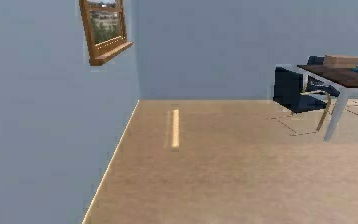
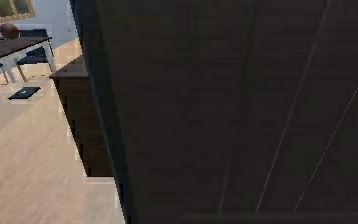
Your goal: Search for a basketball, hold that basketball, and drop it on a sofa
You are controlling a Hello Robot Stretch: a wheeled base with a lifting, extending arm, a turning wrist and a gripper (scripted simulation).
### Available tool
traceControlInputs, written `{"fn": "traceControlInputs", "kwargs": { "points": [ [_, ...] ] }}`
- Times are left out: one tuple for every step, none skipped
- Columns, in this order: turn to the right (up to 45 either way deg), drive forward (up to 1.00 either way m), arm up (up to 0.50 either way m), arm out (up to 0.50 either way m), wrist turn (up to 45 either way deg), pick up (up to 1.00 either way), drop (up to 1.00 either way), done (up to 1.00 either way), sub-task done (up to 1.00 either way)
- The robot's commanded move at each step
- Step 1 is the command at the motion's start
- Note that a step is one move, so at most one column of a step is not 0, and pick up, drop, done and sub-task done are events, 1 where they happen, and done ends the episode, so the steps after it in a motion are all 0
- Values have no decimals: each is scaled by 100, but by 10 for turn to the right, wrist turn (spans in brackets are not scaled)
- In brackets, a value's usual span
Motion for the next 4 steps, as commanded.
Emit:
{"fn": "traceControlInputs", "kwargs": {
  "points": [
    [90,0,0,0,0,0,0,0,0],
    [0,25,0,0,0,0,0,0,0],
    [240,0,0,0,0,0,0,0,0],
    [0,100,0,0,0,0,0,0,0]
  ]
}}
